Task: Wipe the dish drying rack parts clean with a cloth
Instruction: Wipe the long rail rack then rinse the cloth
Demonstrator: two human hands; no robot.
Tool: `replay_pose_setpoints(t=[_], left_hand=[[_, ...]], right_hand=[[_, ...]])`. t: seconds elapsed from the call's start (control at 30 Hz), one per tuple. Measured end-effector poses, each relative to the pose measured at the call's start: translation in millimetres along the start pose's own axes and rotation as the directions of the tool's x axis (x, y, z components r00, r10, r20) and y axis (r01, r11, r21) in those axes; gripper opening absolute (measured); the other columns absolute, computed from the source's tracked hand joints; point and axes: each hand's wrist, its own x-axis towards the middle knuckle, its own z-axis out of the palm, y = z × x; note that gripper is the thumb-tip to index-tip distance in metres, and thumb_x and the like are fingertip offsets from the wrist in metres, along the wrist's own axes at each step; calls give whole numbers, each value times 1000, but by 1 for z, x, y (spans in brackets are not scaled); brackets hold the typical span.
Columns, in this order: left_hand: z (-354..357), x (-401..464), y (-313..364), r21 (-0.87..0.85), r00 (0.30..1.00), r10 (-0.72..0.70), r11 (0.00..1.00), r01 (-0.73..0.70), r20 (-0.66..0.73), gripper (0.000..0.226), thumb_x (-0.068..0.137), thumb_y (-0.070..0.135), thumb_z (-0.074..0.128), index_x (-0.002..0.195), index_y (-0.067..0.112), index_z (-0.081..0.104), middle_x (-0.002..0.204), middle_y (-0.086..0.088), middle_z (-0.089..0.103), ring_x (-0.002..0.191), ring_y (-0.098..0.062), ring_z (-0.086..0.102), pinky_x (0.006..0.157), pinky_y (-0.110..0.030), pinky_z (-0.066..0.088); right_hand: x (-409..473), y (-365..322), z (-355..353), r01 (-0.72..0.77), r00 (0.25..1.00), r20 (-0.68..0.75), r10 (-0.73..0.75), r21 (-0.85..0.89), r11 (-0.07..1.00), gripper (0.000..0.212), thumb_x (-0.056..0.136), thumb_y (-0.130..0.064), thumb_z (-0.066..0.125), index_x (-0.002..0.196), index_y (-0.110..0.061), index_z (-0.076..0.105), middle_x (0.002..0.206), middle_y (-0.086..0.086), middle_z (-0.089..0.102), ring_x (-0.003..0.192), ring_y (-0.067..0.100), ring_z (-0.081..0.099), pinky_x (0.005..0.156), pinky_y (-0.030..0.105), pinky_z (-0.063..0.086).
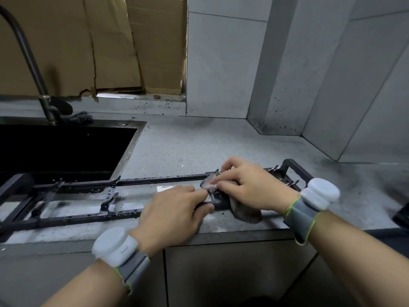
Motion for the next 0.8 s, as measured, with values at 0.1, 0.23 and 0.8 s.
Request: replay_pose_setpoints(t=[0.1, 0.23, 0.8], left_hand=[[2, 0, -3, 1, 1000, -6, 1000, 6, -2, 37, 99, 62, 31, 83, 28, 31, 78, 8, 42, 77, -11, 37, 62, -33, 31], [4, 0, -2, -1, 1000, -16, 1000, 16, 17, 37, 100, 62, 30, 84, 28, 31, 79, 8, 43, 77, -12, 38, 62, -33, 32], [1, 0, -1, 6, 1000, 3, 1000, -3, 14, 35, 100, 61, 31, 86, 29, 32, 81, 9, 40, 85, -13, 46, 64, -33, 30]], right_hand=[[-5, 14, -10, -106, 994, -23, 107, 54, 993, 22, 94, -38, 60, 88, -31, 79, 102, -19, 59, 88, 1, 57, 80, 25, 42], [-2, 38, -26, -227, 974, 0, 228, -97, 969, 26, 90, -29, 62, 74, -12, 74, 91, -4, 69, 85, 17, 63, 78, 32, 47], [45, -2, -12, 56, 997, 55, -51, -88, 995, 43, 83, -3, 53, 113, -30, 70, 111, -5, 58, 104, 18, 58, 96, 32, 45]])
